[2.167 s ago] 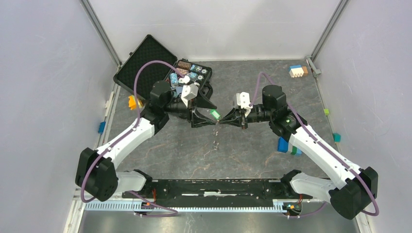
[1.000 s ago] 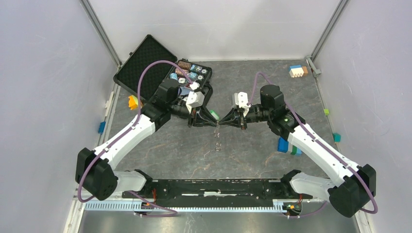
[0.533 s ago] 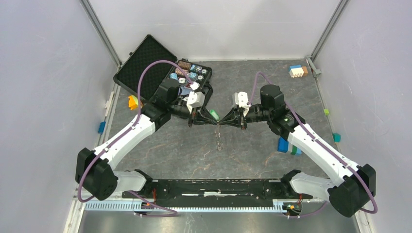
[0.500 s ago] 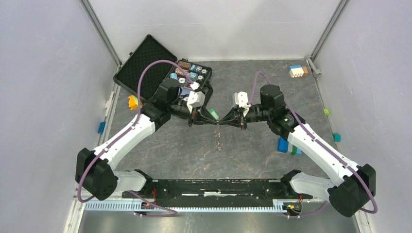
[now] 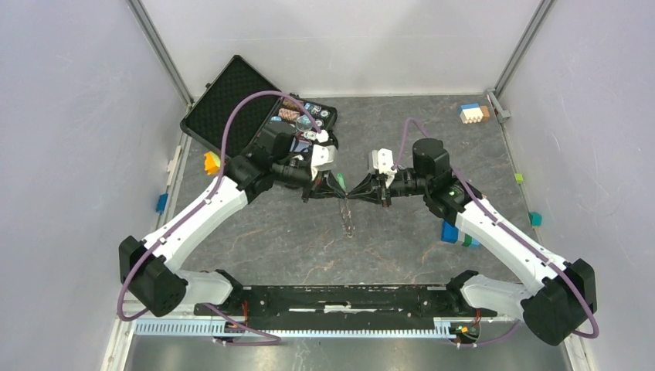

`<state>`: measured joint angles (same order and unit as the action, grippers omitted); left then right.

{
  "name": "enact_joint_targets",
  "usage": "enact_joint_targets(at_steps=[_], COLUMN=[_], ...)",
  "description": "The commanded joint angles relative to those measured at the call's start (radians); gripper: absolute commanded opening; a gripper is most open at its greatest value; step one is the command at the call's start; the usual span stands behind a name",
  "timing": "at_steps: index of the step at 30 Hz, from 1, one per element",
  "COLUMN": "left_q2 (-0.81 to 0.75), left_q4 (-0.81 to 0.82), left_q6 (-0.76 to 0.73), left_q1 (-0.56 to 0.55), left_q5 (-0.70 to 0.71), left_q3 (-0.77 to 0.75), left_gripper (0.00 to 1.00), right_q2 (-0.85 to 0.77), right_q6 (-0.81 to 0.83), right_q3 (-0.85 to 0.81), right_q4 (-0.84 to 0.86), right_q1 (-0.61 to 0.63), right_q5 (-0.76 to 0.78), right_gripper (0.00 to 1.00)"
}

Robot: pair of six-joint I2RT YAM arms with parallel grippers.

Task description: Put the keys on the keyring

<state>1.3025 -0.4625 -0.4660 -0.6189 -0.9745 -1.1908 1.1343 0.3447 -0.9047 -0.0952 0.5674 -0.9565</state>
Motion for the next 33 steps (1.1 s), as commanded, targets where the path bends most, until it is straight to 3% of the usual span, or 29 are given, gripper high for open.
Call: enact_joint_targets(at_steps=[1,7,16,19,24,31,33], left_q2=[0.008,0.028,0.047,0.050,0.052,0.042,0.030], left_q4=[-0.057,-0.126,-0.180,-0.182,-0.182,-0.168,-0.147], left_q6=[-0.040,-0.086,-0.134,-0.139,-0.141,-0.139,-0.139], left_q1=[-0.038,-0.078,-0.100,-0.105,-0.107,-0.106,-0.105], left_q5=[0.077,0.150,0.194,0.200,0.199,0.197,0.192], left_q3=[-0.093,-0.131,-0.143,-0.142,-0.145,-0.135,-0.117], left_gripper=[0.02,0.02,0.02,0.02,0.02,0.02,0.13], right_q2=[0.007,0.008,0.018,0.027,0.037,0.001,-0.004], right_q6=[-0.010,0.008,0.101,0.120,0.127,0.128,0.125], right_q3=[0.017,-0.003,-0.101,-0.116,-0.100,-0.087,-0.092], right_q4=[0.045,0.021,-0.123,-0.154,-0.156,-0.118,-0.117], right_q1=[0.004,0.008,0.022,0.030,0.036,0.034,0.035], right_q5=[0.005,0.000,0.020,0.035,0.047,0.091,0.088], right_gripper=[0.08,0.20,0.21,0.17,0.01,0.00,0.00])
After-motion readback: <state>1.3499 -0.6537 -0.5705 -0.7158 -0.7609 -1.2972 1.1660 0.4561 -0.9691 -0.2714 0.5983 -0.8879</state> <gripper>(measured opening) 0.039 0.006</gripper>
